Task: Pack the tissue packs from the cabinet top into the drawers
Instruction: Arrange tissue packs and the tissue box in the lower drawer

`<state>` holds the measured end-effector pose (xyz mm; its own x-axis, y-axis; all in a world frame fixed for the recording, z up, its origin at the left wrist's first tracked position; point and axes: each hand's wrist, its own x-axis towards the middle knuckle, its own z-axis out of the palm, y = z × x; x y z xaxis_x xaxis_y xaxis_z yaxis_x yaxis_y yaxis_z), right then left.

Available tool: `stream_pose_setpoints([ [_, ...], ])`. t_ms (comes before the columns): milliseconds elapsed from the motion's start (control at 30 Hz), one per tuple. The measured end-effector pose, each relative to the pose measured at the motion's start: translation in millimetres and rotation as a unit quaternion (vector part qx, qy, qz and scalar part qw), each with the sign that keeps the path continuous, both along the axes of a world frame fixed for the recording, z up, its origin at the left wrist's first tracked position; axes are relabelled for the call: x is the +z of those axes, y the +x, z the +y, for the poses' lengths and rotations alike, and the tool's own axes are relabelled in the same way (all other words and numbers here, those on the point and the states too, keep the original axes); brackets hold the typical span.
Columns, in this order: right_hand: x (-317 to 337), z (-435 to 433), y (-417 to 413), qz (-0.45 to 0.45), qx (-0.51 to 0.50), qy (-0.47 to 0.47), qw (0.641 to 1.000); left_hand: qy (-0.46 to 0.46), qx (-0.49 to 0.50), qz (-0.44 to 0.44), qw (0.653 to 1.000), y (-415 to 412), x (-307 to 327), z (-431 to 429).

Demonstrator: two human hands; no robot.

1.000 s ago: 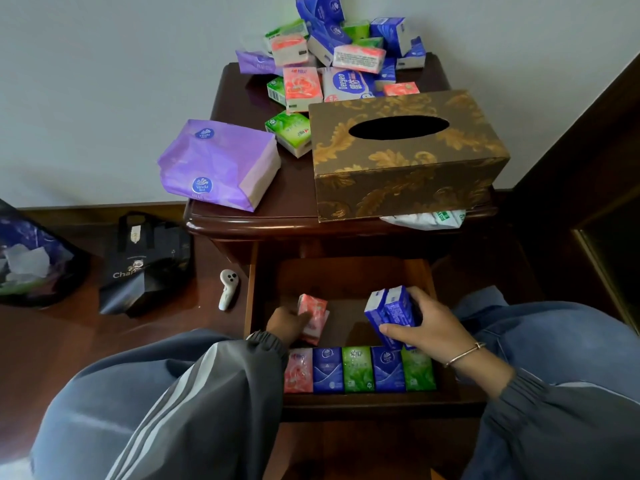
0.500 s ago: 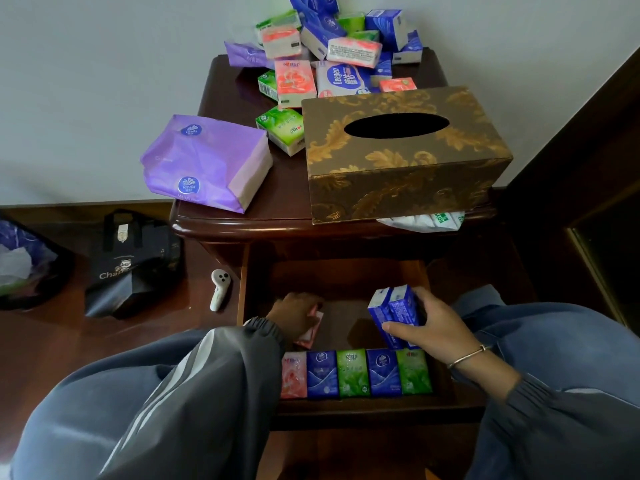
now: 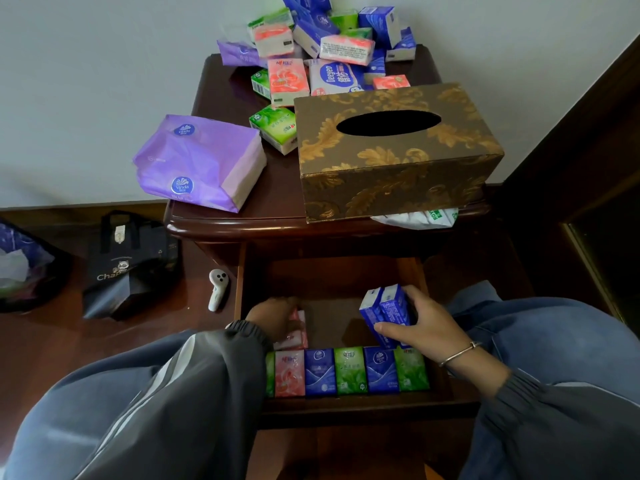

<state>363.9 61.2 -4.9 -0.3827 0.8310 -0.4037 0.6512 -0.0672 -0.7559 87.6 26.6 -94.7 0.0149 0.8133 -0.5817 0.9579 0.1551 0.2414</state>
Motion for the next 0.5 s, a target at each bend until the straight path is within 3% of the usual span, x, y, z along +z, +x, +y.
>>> stream_pose_setpoints([
  [133, 1, -1, -1, -0.001, 0.005, 0.001, 1.0, 0.05, 0.091, -0.082, 0.991, 0, -1, -6],
  [233, 1, -2, 0, -0.001, 0.004, 0.001, 1.0, 0.045, 0.117, -0.087, 0.988, -7, 2, -6],
  [400, 2, -2, -2, -0.008, 0.008, 0.01, 1.0, -0.02, 0.063, -0.048, 0.997, -7, 8, -9],
  [500, 2, -2, -4, -0.013, 0.014, 0.008, 1.0, -0.007, 0.033, -0.033, 0.999, 0, 9, -9],
])
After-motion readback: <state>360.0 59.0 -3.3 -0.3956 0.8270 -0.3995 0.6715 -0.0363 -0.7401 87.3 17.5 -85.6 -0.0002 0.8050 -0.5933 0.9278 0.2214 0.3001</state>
